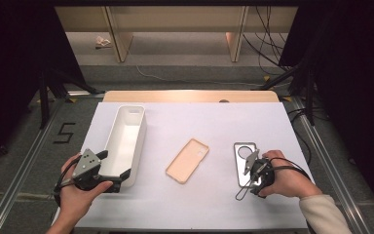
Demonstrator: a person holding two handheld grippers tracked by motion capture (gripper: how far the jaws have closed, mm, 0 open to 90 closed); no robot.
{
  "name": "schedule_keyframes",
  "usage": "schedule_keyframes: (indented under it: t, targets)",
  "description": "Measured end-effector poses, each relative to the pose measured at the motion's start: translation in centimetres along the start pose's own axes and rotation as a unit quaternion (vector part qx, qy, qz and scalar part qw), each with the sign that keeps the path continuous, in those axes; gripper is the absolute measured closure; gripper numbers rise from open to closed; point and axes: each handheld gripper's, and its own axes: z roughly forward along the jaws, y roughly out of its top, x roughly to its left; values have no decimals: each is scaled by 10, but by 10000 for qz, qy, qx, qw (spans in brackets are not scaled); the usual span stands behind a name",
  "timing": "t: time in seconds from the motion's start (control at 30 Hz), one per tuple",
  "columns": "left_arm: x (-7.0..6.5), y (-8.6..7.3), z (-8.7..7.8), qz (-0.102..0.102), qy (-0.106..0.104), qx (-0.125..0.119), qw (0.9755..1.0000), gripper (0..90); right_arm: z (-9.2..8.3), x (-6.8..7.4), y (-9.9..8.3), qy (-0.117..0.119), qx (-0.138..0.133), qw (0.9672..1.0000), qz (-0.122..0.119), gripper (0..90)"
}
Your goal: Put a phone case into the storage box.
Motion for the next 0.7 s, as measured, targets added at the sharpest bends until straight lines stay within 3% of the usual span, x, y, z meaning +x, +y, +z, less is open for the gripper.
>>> schedule_keyframes:
  t: [0.33, 0.7]
  targets:
    - [-1, 1, -1, 13, -5, -22, 10000, 0, 0, 2, 2, -23, 40, 9999, -139, 324]
    - [-1, 1, -1, 5, -7, -31, 10000, 0, 3, -1, 10, -117, 236, 9986, -459, 334]
